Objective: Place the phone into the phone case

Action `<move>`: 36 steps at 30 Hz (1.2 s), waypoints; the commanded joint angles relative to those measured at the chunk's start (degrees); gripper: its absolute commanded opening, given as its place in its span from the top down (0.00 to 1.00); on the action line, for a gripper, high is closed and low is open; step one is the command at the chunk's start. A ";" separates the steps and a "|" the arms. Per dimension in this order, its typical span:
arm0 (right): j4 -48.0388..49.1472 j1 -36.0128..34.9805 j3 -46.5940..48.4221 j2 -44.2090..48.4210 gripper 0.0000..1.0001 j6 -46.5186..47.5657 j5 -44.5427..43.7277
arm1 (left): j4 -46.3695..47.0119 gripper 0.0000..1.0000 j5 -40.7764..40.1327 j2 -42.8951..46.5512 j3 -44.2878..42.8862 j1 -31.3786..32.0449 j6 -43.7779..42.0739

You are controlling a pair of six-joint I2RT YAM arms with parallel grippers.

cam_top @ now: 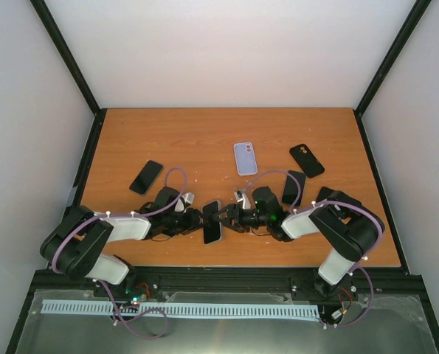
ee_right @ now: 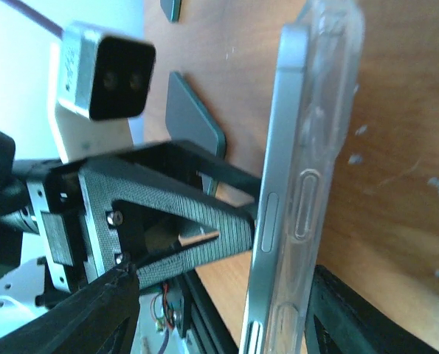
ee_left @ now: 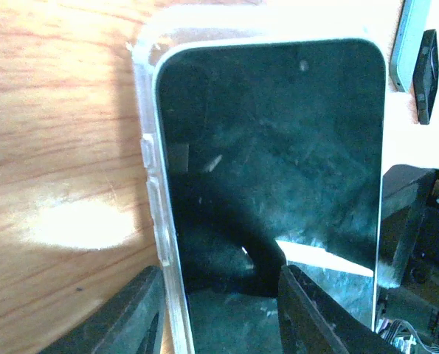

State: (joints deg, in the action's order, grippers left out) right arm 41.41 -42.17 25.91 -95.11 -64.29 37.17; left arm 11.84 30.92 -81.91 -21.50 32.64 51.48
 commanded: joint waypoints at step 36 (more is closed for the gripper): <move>7.28 -0.81 -2.19 -3.46 0.69 -7.23 -1.89 | -0.79 0.50 -2.86 -5.86 -1.02 0.68 -0.83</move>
State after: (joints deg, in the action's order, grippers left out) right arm 53.19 -42.94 22.11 -101.86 -74.56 37.67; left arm 15.66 30.63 -84.77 -22.79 32.80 51.48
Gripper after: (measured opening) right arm 0.357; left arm 0.505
